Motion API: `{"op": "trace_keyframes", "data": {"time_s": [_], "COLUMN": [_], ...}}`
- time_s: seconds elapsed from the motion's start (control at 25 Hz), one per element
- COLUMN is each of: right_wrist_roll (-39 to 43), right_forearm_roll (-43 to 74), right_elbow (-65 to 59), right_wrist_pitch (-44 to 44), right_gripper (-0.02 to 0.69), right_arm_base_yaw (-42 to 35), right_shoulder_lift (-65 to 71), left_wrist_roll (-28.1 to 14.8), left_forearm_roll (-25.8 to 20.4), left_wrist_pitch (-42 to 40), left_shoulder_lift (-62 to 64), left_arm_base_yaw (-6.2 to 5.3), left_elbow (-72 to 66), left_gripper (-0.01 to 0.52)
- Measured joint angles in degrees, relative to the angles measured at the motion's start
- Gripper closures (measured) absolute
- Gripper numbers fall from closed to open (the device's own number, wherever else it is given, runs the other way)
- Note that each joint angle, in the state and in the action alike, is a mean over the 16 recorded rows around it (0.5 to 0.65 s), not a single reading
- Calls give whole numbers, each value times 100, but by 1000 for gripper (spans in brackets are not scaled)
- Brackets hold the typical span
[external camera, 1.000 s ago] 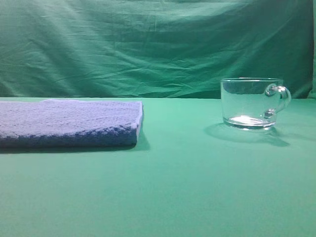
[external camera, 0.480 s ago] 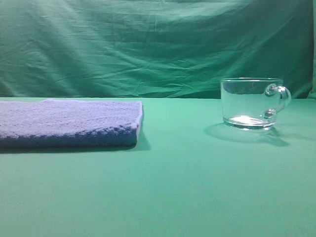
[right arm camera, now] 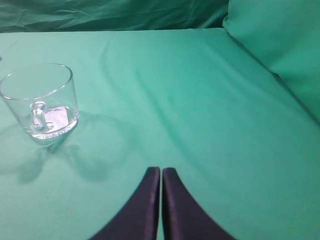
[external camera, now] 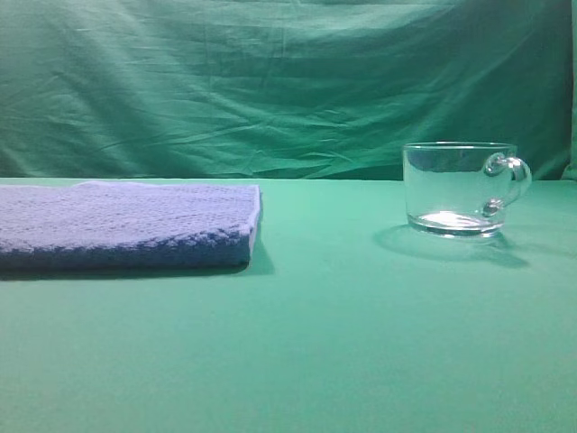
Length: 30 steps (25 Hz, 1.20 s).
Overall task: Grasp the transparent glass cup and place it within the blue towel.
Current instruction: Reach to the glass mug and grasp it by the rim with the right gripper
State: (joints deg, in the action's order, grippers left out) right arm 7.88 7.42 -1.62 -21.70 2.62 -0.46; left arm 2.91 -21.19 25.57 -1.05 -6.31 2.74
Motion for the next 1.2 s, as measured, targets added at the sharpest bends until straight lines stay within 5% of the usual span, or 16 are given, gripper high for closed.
{"op": "trace_keyframes", "data": {"time_s": [0.64, 1.2], "right_wrist_roll": [561, 96], "right_forearm_roll": [-296, -498], "right_elbow": [654, 2869], "right_wrist_pitch": [1381, -919], "right_gripper": [665, 665], "right_arm_base_yaw": [0, 0], "right_shoulder_lift": [462, 3480], "left_wrist_roll": [0, 0], "left_forearm_roll": [0, 0], "left_wrist_pitch": [0, 0], "left_shoulder_lift": [0, 0], "left_arm_base_yaw": [0, 0], "left_elbow": [0, 0], "left_gripper": [514, 514]}}
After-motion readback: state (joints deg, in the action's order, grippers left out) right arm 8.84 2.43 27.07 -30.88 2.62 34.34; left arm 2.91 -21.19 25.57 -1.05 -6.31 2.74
